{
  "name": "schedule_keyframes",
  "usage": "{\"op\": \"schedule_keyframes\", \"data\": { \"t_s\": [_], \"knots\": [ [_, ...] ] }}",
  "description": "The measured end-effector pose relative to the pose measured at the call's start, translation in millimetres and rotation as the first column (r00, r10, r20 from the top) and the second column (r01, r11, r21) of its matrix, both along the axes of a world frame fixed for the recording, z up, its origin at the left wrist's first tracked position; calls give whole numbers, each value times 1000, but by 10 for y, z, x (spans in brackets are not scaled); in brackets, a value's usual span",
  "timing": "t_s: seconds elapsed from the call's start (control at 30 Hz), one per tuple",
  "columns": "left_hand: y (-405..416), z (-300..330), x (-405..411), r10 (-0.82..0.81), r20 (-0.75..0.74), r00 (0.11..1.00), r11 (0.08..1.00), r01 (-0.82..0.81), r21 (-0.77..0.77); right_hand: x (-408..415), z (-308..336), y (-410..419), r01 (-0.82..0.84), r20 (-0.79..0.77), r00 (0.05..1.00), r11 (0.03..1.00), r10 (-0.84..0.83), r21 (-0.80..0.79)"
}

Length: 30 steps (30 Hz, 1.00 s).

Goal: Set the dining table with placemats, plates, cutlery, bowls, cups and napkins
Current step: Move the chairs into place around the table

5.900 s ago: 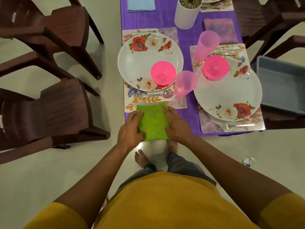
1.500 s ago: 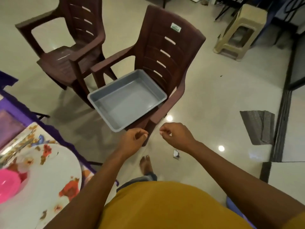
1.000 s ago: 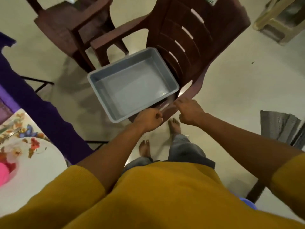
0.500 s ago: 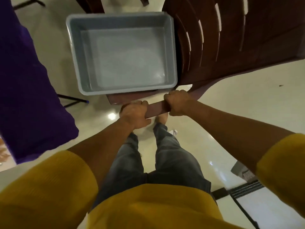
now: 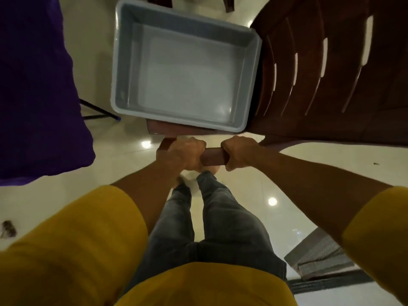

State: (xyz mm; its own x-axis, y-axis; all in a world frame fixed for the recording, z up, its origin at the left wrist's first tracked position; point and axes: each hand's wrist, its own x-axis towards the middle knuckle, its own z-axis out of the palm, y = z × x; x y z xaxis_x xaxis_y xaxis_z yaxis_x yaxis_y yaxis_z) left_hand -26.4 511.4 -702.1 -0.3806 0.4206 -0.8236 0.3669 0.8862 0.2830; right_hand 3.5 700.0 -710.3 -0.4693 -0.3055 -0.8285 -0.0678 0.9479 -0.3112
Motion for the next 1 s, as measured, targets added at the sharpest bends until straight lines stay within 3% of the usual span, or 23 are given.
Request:
{"op": "schedule_keyframes", "data": {
  "t_s": [0.37, 0.7, 1.0],
  "knots": [
    [-426, 338, 83, 57, -89, 994, 998, -55, 34, 101, 244, -408, 16, -165, 986, 999, -11, 28],
    [-1225, 212, 440, 110, -13, 994, 993, -110, -48, 340, 128, -1204, -82, -135, 988, 996, 78, -22],
    [-1751, 7, 530, 66, 17, 998, 997, -65, -48, 504, -32, -1746, -57, -98, 994, 998, 57, -4]
  ]
}}
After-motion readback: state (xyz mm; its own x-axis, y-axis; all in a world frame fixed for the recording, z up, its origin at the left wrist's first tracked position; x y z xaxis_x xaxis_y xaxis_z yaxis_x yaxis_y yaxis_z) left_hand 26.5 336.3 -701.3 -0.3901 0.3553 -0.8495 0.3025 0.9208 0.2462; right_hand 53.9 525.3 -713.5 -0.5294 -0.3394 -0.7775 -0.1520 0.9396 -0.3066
